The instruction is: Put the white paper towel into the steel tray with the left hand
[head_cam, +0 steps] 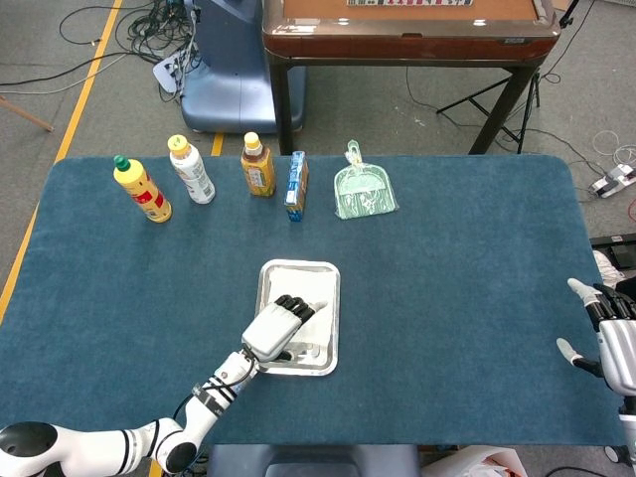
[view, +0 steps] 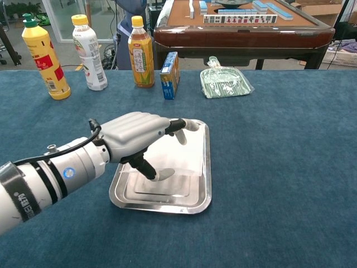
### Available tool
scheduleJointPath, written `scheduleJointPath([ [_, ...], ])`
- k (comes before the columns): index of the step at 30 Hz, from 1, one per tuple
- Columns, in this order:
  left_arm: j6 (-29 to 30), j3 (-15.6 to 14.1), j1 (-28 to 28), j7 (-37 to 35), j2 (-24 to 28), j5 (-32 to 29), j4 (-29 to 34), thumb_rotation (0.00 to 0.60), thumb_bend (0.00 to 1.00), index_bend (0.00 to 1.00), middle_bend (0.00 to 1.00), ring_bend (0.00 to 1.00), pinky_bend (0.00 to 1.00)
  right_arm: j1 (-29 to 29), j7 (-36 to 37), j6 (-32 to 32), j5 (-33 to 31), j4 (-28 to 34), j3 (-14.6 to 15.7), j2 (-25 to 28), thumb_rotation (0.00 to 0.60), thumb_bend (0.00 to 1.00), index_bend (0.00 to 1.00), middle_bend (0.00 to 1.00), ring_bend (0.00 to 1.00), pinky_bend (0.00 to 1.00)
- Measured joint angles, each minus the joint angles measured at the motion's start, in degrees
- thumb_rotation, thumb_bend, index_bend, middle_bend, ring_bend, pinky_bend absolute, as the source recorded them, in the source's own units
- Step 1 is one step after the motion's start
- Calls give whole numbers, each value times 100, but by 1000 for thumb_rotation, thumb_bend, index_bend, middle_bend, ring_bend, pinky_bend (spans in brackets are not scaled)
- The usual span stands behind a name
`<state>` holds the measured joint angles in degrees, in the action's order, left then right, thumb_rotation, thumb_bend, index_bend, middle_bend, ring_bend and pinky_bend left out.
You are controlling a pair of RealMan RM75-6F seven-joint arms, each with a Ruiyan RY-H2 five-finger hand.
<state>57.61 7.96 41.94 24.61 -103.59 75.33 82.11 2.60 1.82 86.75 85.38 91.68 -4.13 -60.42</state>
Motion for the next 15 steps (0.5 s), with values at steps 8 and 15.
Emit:
scheduleJointPath([
  [8, -115, 17, 34, 461, 274, -363, 501, 600, 248, 2, 173, 132, 174, 5, -25, 3, 27, 27, -1, -16, 600, 205, 162, 240, 132, 200],
  [15, -146, -32, 87, 665, 341, -480, 703, 600, 246, 0, 160, 120, 170, 4, -36, 24, 59, 55, -4, -15, 600, 205, 162, 240, 132, 200],
])
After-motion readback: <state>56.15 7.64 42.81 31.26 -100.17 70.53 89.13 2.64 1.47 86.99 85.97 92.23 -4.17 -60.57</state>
